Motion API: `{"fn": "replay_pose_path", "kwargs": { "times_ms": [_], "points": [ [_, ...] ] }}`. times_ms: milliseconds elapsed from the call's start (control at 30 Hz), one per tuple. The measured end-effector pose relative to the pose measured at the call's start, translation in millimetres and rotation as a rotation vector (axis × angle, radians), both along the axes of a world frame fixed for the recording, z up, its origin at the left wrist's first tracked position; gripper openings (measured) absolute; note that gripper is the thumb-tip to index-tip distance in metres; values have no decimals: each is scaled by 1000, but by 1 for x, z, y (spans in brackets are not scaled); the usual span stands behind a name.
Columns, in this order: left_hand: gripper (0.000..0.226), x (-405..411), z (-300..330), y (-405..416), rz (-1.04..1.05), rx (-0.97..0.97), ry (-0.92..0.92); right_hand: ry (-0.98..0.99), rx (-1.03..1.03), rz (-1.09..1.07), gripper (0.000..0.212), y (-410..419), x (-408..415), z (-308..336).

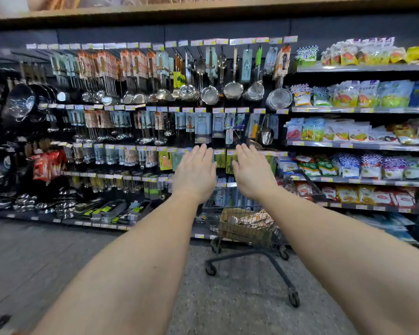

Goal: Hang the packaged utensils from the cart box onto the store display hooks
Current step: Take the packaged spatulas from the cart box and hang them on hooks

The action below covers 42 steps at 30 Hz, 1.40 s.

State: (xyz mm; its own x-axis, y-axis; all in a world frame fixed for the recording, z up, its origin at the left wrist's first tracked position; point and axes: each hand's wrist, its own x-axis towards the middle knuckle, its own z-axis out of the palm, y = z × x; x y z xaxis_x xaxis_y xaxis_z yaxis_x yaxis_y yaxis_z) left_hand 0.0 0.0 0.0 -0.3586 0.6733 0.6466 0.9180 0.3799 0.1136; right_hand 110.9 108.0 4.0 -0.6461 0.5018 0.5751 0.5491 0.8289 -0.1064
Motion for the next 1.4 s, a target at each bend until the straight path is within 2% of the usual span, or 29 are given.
{"fn": "replay_pose_path", "kwargs": {
  "times_ms": [233,500,667,833,1000,1200,1400],
  "points": [
    [49,-81,-49,78,-12,-163,-12,-127,-73,-16,52,80,-75,-48],
    [50,-219,-57,210,-54,-279,-51,-176,-161,-98,49,221,-202,-67],
    [47,-274,-65,306,-78,-342,-79,-190,-257,-172,50,307,-253,-84],
    [35,-315,-89,409,-130,-355,-51,-206,-304,-249,50,405,-292,-112],
    [54,-361,-124,520,-139,-372,-81,-191,-339,-262,52,512,-328,-144],
    [57,-406,-162,644,-154,-437,-151,-236,-432,-289,56,632,-346,-178],
    [58,-433,-216,738,-232,-505,-168,-259,-566,-383,58,716,-349,-228]
  ]
}}
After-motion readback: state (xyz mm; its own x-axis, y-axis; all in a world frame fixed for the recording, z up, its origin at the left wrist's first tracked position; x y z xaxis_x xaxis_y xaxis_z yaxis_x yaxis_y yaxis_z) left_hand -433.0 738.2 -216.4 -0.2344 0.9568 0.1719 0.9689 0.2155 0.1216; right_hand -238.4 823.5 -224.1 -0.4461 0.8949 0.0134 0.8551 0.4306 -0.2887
